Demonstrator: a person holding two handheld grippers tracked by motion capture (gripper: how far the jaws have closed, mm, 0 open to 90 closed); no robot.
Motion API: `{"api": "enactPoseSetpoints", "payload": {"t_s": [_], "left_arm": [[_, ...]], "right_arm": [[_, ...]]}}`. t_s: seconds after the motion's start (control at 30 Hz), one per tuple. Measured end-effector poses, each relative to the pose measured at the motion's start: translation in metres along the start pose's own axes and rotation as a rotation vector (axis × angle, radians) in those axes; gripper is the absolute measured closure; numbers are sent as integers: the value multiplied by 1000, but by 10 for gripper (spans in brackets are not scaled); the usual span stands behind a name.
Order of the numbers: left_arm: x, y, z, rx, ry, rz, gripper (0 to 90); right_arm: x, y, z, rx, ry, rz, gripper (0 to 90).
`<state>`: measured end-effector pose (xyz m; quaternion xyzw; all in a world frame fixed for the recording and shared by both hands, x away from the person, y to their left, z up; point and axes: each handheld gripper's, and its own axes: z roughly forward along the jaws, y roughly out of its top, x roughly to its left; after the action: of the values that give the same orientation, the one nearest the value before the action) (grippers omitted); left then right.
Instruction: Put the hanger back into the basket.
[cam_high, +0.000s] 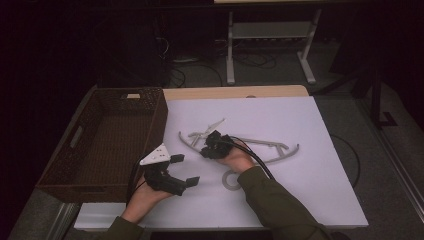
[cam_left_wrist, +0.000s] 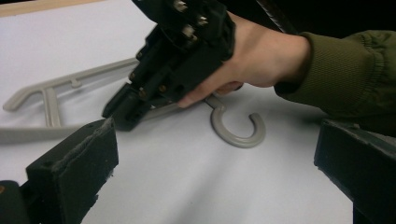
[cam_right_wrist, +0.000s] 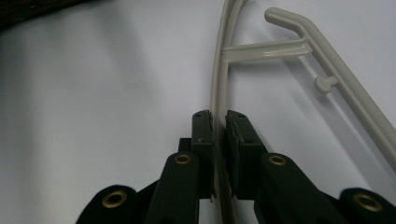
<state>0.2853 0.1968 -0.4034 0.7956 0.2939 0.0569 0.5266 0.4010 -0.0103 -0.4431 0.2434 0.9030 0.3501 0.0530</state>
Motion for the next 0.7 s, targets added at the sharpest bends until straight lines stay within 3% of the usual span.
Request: {"api": "enactPoseSetpoints", "payload": {"t_s": [0.3, 0.37, 0.57, 0.63, 0.7], "left_arm": [[0, 1, -1, -1, 1, 0, 0], [0, 1, -1, 2, 3, 1, 0], [0, 1, 0, 5, 5, 3, 0], [0, 1, 0, -3, 4, 2, 0], [0, 1, -1, -8, 4, 2, 0]], "right_arm": [[24, -28, -22, 13, 102, -125, 819], [38, -40, -32, 18, 150, -185, 819], [57, -51, -40, 27, 204, -252, 817], [59, -53, -40, 17, 200, -247, 779], [59, -53, -45, 5, 174, -244, 658]]}}
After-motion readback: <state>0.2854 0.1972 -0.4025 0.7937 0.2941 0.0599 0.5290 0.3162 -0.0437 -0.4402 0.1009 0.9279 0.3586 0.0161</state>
